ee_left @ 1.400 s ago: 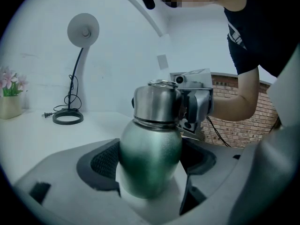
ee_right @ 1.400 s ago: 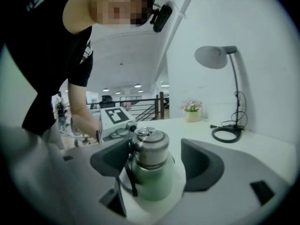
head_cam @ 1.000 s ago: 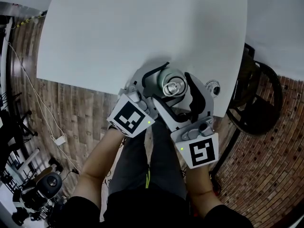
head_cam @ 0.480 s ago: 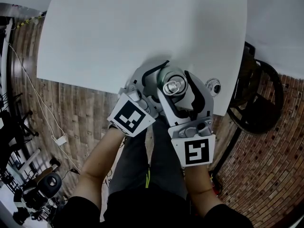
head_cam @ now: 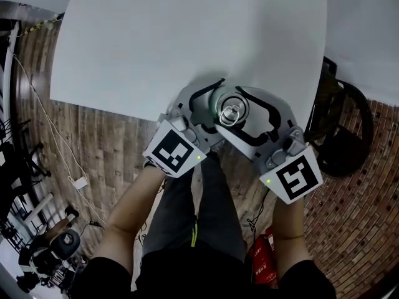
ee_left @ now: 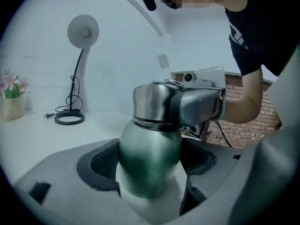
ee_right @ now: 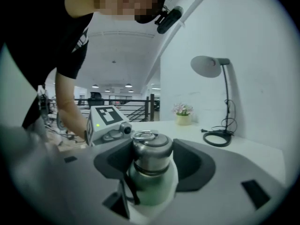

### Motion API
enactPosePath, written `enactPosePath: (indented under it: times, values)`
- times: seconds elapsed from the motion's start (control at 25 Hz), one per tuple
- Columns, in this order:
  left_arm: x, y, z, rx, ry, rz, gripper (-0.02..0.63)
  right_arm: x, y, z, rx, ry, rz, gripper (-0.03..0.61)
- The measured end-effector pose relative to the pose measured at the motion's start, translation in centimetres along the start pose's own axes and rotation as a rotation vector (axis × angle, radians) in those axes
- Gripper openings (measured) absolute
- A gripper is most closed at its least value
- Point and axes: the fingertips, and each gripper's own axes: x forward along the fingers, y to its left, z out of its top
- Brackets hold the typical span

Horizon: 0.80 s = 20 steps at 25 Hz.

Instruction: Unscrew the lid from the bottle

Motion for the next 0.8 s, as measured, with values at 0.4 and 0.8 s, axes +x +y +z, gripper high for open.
enactPosePath:
  times: [0.4,0.8]
  values:
    - [0.2,0.26,0.16,-0.038,0.005,0.021,0.37,0.18,0.15,0.23,-0.028,0.017,0.271,0.267]
    - [0.34,-0.14,-0.12,0.009,0.024,0.012,0.37,-0.3,-0.19,0.27,-0.035,0.01,0.203,0.293]
